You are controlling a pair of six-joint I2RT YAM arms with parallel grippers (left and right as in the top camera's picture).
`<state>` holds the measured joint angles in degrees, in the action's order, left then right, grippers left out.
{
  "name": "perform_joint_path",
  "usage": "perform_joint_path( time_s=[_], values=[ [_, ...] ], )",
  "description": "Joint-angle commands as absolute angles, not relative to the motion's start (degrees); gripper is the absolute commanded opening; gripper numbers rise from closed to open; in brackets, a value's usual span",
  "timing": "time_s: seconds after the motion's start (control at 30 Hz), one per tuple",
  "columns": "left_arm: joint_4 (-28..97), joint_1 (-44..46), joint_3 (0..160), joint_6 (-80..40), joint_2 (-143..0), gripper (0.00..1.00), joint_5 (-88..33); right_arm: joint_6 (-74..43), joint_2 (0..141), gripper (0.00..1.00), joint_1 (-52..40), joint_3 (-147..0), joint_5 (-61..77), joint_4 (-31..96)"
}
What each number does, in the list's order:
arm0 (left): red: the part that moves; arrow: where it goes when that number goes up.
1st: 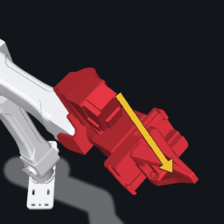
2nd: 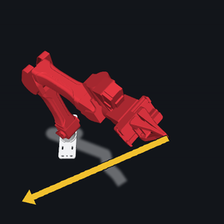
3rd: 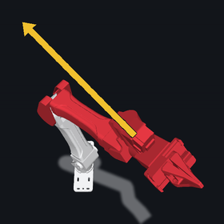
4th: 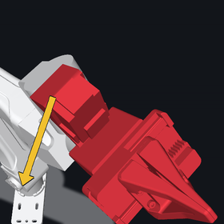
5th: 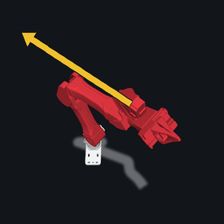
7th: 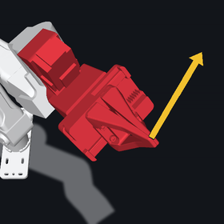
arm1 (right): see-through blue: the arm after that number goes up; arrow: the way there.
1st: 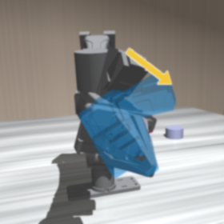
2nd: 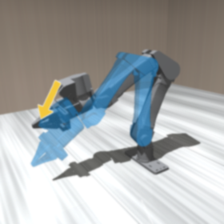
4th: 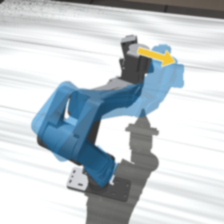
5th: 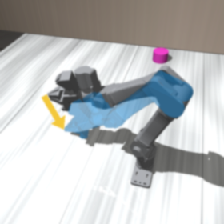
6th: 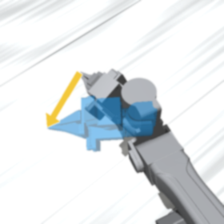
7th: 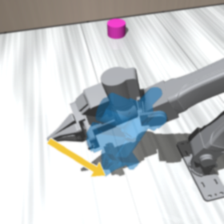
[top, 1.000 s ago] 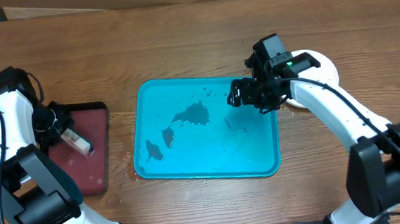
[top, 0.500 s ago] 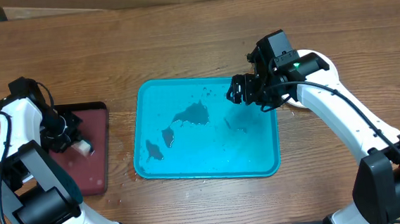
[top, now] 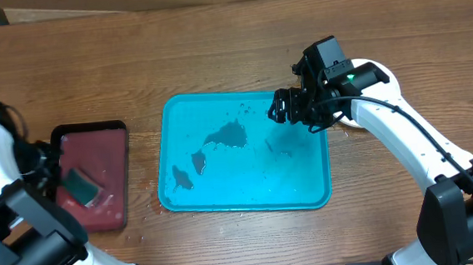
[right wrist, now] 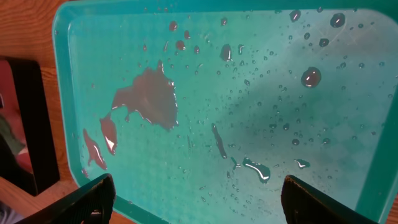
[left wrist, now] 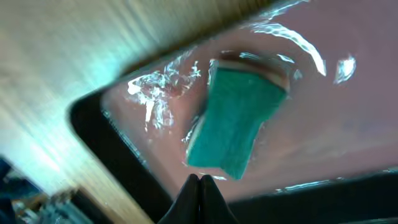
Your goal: Clean dirty plates on tray and stack at the side
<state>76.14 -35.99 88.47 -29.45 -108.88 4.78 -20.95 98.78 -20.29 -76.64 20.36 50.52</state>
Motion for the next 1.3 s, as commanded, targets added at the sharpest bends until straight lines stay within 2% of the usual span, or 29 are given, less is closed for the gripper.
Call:
perform_joint_path(
  time_s=[0.0, 0.1, 0.17, 0.2, 0.3, 0.4, 0.57, 0.77, 0.8, 0.83, 1.0, 1.17, 1.2, 1.23, 1.27],
  values=[
    [78.32, -36.73, 94.39, -29.54, -109.03, 0.04, -0.27, -21.06, 97.6, 0.87, -20.58, -76.9, 20.69, 50.13],
    [77.23, -35.9, 94.54, -22.63, -109.06, 0.04, -8.29, -21.06, 97.6, 0.87, -20.58, -76.88, 20.71, 50.13],
    [76.88, -34.87, 94.08, -21.74, -109.06, 0.05, -9.5, -21.15, 97.6, 0.86, -20.58, -76.9, 20.73, 50.15],
    [76.84, -34.22, 93.84, -21.58, -109.08, 0.08, -9.5, -21.71, 97.6, 0.86, -20.58, -76.9, 20.73, 50.15],
    [76.73, -32.69, 93.82, -17.98, -108.95, 0.04, -12.45, -24.27, 96.57, 0.86, -20.58, -76.95, 21.17, 50.15],
    [76.12, -32.05, 93.84, -14.09, -107.74, 0.08, -16.71, -24.21, 93.14, 0.86, -20.58, -76.95, 21.04, 50.13],
    [75.53, -32.23, 93.84, -8.73, -100.6, 0.37, -25.19, -24.23, 83.81, 0.86, -20.58, -76.95, 18.22, 51.11],
    [76.71, -30.81, 93.82, -7.88, -88.03, 0.72, -25.12, -24.23, 71.75, 0.85, -20.69, -76.93, 10.5, 60.99],
    [76.95, -30.2, 93.76, -7.9, -86.19, 0.96, -25.21, -24.23, 70.46, 0.85, -20.86, -76.93, 9.41, 63.09],
    [77.3, -29.17, 93.6, -7.9, -83.85, 1.0, -25.28, -24.23, 68.99, 0.85, -21.15, -76.93, 8.12, 65.45],
    [77.14, -22.31, 90.48, -7.88, -73.06, 1.0, -25.04, -24.23, 60.6, 0.83, -25.61, -75.85, 3.77, 73.82],
    [76.36, -16.78, 83.46, -7.92, -59.9, 1.0, -24.38, -24.25, 49.41, 0.84, -31.75, -70.76, -1.06, 74.46],
    [76.34, -16.53, 82.19, -7.99, -57.84, 1.0, -24.21, -24.25, 47.55, 0.87, -32.36, -69.58, -1.52, 74.26],
    [76.36, -16.47, 80.71, -7.94, -55.68, 1.0, -24.21, -24.23, 46.09, 1.0, -32.64, -68.6, -1.76, 74.04],
    [76.58, -16.47, 79.26, -7.9, -53.56, 1.0, -24.18, -24.23, 44.93, 1.0, -32.67, -67.88, -1.96, 74.0]
  ],
)
